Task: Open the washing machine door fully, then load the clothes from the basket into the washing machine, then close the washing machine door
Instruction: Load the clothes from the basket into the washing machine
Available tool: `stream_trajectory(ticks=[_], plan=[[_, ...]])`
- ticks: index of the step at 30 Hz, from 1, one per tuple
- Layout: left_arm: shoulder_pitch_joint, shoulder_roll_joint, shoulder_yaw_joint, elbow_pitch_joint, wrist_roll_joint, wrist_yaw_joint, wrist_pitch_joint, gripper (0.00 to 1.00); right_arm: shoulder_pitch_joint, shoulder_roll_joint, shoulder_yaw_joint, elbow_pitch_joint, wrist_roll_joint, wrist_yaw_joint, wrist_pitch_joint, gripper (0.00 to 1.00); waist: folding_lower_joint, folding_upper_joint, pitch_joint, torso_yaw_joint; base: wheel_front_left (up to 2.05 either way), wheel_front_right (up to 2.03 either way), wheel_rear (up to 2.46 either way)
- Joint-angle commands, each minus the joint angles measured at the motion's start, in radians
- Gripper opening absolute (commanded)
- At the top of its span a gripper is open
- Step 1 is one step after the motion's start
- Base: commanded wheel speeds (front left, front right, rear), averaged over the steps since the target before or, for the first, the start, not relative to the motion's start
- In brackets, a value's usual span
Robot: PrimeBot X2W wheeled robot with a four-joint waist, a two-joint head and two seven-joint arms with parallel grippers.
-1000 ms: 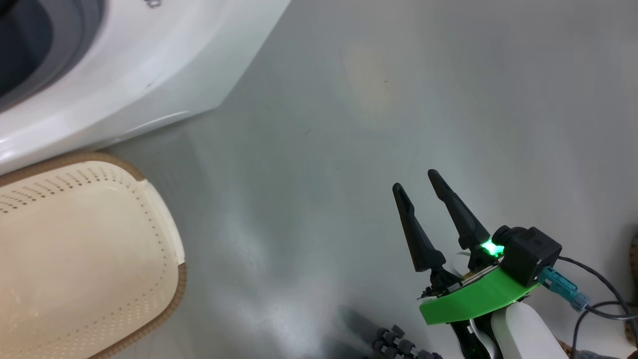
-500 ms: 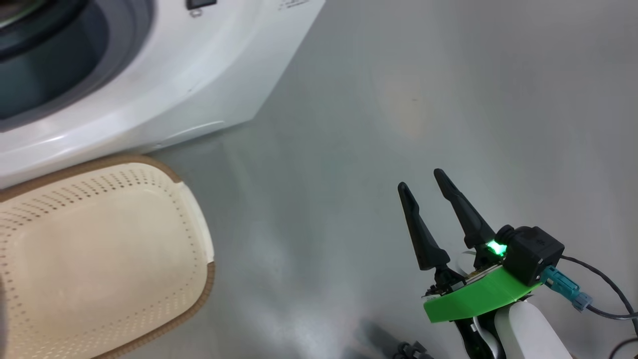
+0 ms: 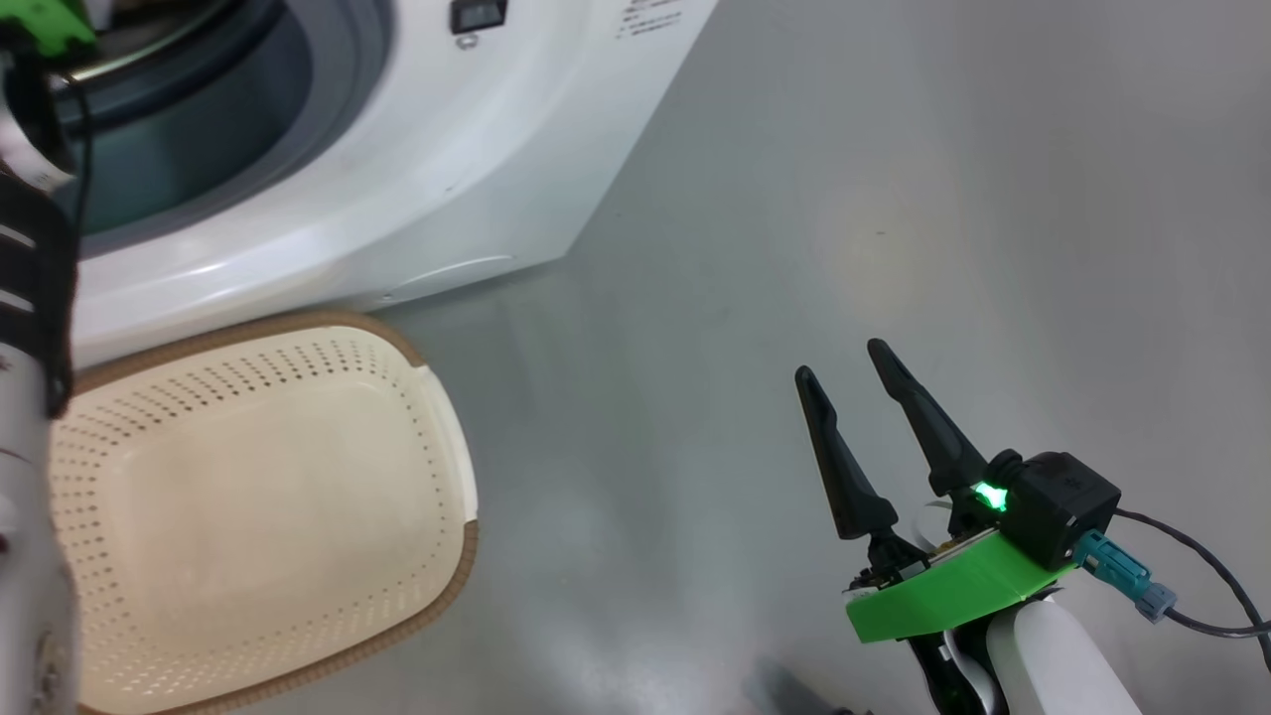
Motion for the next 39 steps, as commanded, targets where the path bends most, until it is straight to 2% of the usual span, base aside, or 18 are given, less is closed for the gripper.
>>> stream_trajectory(ticks=[1,21,39], plan=[[0.014,0.025,0.006,-0.021,-0.006,-0.002,-0.012,1.0,0.005,-0.009,0.017,-0.018,-0.01,0.009,-0.005,1.0,0.0001,-0.0001,-0.011,0.011,0.0,0.0,0.0],[0.217,-0.061,0.037,-0.112,-0.047,-0.036,-0.022,1.0,0.035,-0.009,-0.027,0.006,-0.041,0.009,-0.005,1.0,0.0001,-0.0001,-0.143,0.115,0.0,0.0,0.0],[0.511,-0.121,0.02,-0.23,-0.041,-0.125,-0.022,1.0,0.108,-0.027,-0.092,0.009,-0.054,0.009,-0.005,1.0,0.0001,-0.0001,-0.322,0.206,0.0,0.0,0.0]])
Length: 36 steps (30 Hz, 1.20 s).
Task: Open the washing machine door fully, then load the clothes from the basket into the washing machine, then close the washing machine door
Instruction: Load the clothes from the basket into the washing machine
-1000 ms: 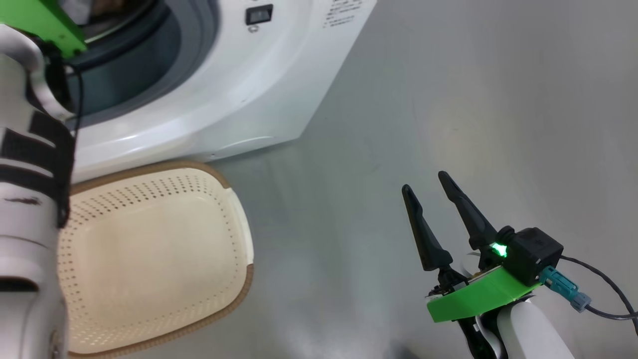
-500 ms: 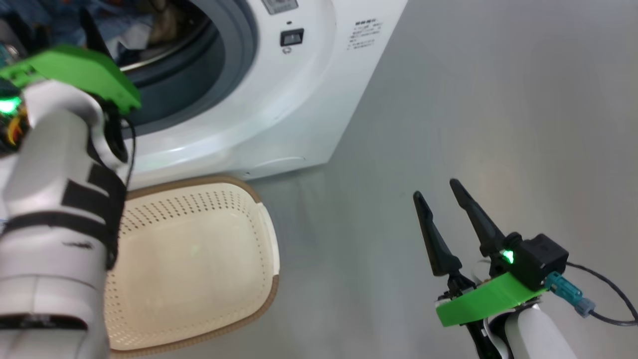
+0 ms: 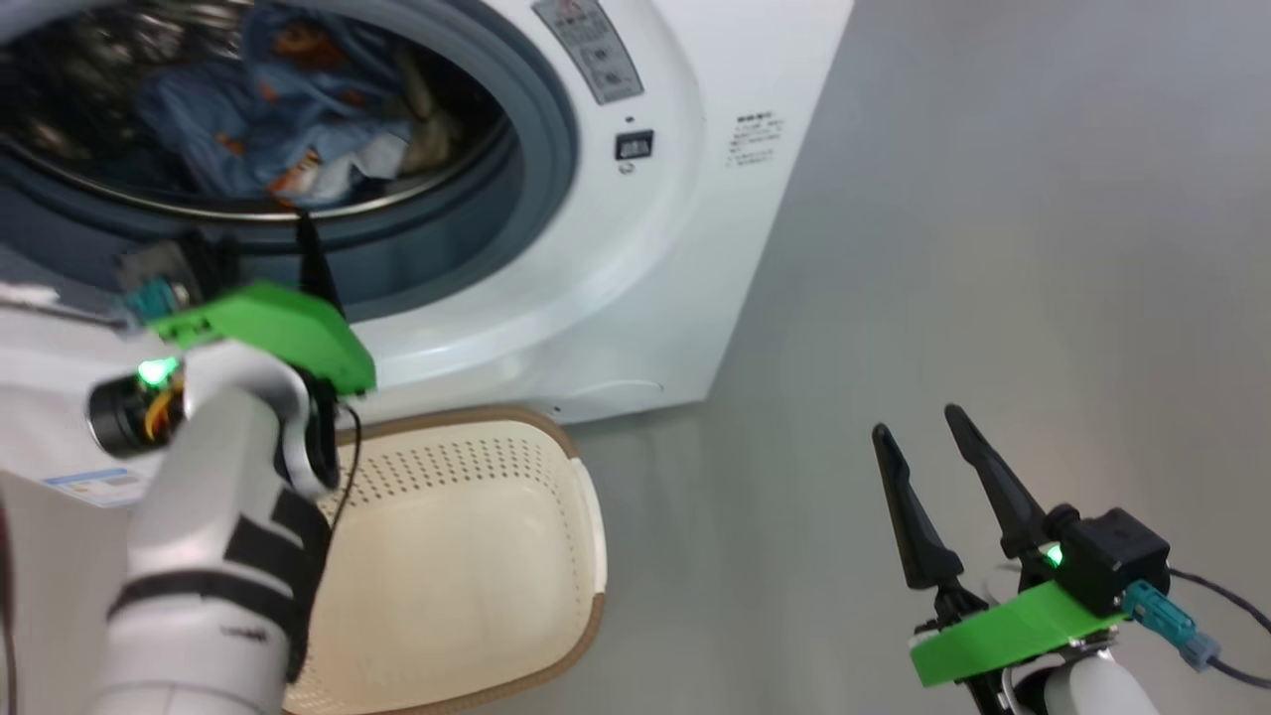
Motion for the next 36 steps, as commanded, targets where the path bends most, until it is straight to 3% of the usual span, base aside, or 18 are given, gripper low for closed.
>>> stream_trajectory(ticks=[1,11,23,36], plan=[[0.042,0.026,0.009,-0.046,0.011,-0.011,-0.006,1.0,0.019,-0.008,0.011,-0.025,-0.012,0.009,-0.005,1.0,0.0001,-0.0001,-0.053,0.045,0.0,0.0,0.0],[0.267,0.015,-0.023,-0.209,0.02,-0.033,-0.006,1.0,0.062,-0.026,-0.017,-0.035,-0.018,0.009,-0.005,1.0,0.0001,-0.0001,-0.116,0.095,0.0,0.0,0.0],[0.551,0.017,-0.022,-0.488,-0.016,-0.019,-0.006,1.0,0.102,-0.037,-0.024,-0.036,-0.02,0.009,-0.005,1.0,0.0001,-0.0001,-0.186,0.117,0.0,0.0,0.0],[0.875,0.066,0.03,-0.788,-0.033,0.051,-0.006,1.0,0.155,-0.055,-0.029,-0.031,-0.023,0.009,-0.005,1.0,0.0001,-0.0001,-0.269,0.078,0.0,0.0,0.0]])
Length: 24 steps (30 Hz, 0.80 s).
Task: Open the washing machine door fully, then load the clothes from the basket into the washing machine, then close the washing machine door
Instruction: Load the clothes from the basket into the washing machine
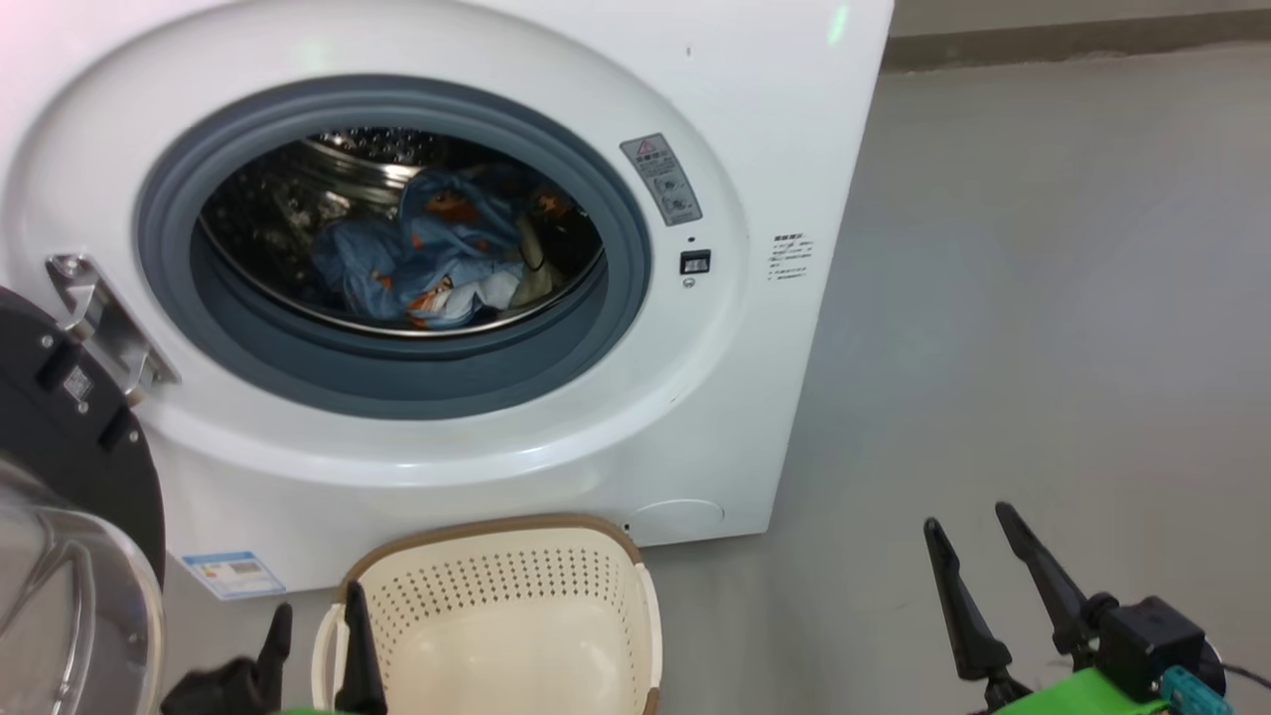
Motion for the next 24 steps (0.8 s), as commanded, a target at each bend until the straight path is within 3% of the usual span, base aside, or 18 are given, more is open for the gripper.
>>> stream_trajectory(ticks=[1,8,24], plan=[[0.014,0.019,0.038,-0.058,-0.006,0.008,-0.006,1.0,0.011,-0.016,0.02,-0.022,-0.006,0.009,-0.005,1.0,0.0001,0.0,-0.021,-0.02,0.0,0.0,0.0],[0.104,0.023,0.054,-0.161,0.008,0.019,-0.006,1.0,0.018,-0.02,0.012,-0.023,-0.006,0.009,-0.005,1.0,0.0001,0.0,-0.027,-0.039,0.0,0.0,0.0],[0.127,0.007,0.075,-0.182,0.032,0.006,-0.006,1.0,0.014,-0.02,0.004,-0.027,-0.011,0.009,-0.005,1.0,0.0001,0.0,-0.021,-0.023,0.0,0.0,0.0]])
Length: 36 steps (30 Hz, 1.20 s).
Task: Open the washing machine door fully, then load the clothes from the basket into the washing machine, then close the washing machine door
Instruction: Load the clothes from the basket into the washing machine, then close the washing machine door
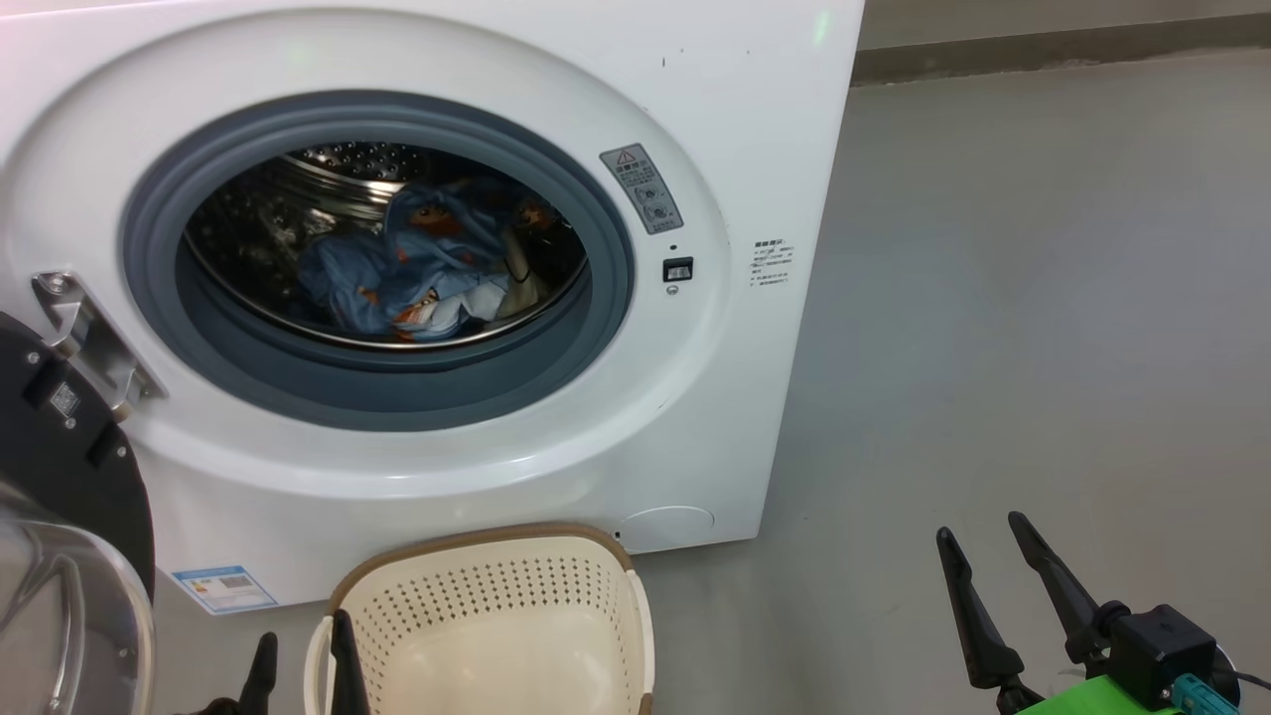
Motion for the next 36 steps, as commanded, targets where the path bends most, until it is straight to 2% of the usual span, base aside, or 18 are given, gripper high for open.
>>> stream_trajectory(ticks=[1,36], plan=[[-0.012,0.008,0.037,-0.028,0.011,-0.002,-0.006,1.0,-0.019,-0.007,0.016,-0.026,-0.01,0.009,-0.005,1.0,0.0,-0.0001,0.0,0.002,0.0,0.0,0.0],[-0.009,-0.007,0.069,-0.019,0.034,-0.015,-0.006,1.0,-0.023,-0.006,0.026,-0.021,-0.007,0.009,-0.005,1.0,0.0,-0.0001,-0.006,0.014,0.0,0.0,0.0]])
